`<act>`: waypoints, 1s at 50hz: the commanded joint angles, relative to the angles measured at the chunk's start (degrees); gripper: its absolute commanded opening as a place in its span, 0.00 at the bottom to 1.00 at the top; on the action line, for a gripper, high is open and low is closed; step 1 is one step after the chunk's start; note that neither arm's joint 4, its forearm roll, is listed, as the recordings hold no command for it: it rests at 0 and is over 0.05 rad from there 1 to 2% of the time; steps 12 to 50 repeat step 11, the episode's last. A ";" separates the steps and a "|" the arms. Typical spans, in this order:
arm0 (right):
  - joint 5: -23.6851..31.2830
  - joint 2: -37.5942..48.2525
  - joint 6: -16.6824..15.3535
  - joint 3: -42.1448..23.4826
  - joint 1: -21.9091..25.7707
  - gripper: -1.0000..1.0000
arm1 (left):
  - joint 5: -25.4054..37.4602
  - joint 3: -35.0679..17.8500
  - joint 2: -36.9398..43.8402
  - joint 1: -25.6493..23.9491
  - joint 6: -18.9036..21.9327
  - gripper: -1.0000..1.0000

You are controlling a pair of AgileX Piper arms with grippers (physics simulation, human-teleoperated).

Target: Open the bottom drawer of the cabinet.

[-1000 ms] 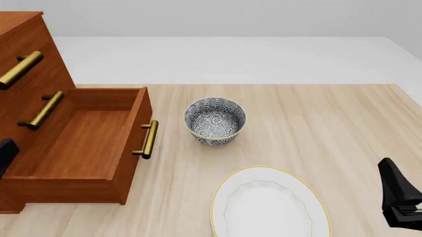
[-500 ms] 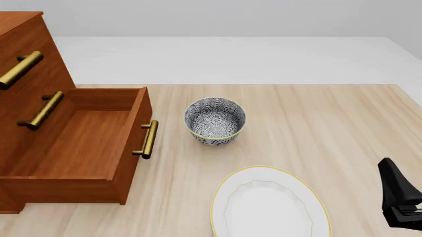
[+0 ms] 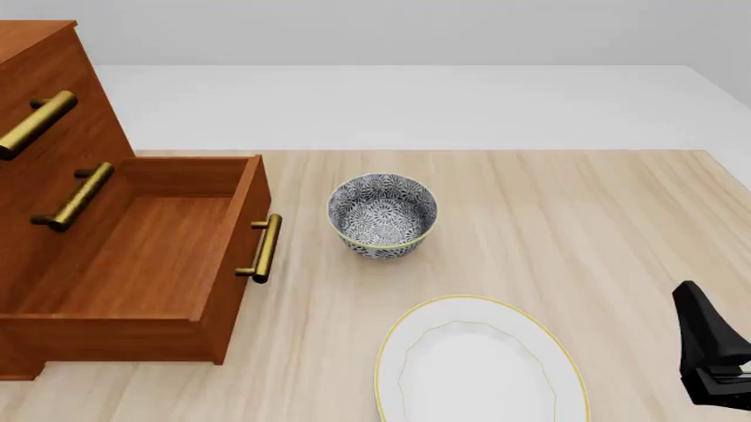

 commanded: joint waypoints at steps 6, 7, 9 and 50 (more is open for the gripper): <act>0.00 0.01 0.00 0.00 0.00 1.00 | 7.13 -7.43 -0.01 -1.61 0.03 1.00; 0.00 -0.01 0.00 0.00 0.01 1.00 | 7.13 -6.63 -0.01 -2.15 0.05 1.00; 0.00 0.01 0.00 0.00 0.01 1.00 | 7.13 -7.35 -0.01 -2.18 -0.07 1.00; 0.00 0.01 0.01 0.00 0.00 1.00 | 7.13 -7.39 -0.01 -1.97 -0.23 1.00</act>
